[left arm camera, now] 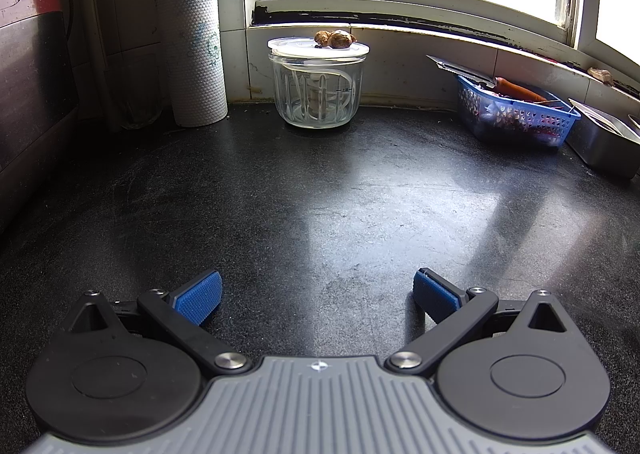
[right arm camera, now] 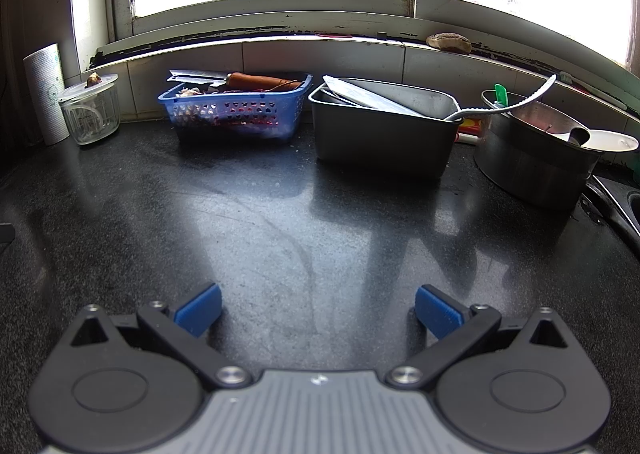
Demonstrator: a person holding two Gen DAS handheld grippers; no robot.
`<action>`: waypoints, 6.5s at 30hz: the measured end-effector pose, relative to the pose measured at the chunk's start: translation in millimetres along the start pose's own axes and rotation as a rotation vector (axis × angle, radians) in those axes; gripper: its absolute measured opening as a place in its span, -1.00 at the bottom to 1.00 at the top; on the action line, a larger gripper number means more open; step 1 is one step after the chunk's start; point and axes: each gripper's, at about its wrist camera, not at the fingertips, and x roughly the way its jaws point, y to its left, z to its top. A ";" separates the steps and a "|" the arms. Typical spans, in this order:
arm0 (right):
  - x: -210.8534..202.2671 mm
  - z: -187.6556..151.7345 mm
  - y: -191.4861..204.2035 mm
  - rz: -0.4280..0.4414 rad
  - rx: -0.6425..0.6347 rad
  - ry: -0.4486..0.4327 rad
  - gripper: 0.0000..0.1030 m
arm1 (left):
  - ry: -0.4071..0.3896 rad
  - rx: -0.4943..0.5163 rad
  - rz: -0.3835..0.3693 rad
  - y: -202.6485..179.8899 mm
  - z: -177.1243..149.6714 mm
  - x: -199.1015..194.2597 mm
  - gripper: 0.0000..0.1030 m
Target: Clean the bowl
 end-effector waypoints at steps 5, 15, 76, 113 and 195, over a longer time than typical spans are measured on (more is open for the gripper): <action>0.0 0.0 0.0 0.000 0.000 0.000 0.99 | 0.000 0.000 0.000 0.0 0.1 -0.1 1.00; 0.0 -0.1 -0.1 0.000 0.000 0.000 0.99 | 0.000 0.000 0.000 0.1 0.4 0.0 1.00; -0.1 0.3 0.2 -0.001 0.000 -0.001 0.99 | 0.000 0.000 0.001 -0.4 0.7 -0.7 0.99; -56.5 6.1 -76.8 0.007 0.128 -0.081 0.99 | 0.001 0.000 0.001 -0.4 0.6 -0.7 1.00; -1.5 -7.1 -87.9 0.013 -0.012 -0.003 0.99 | 0.001 0.000 -0.001 -0.1 1.2 -1.0 0.99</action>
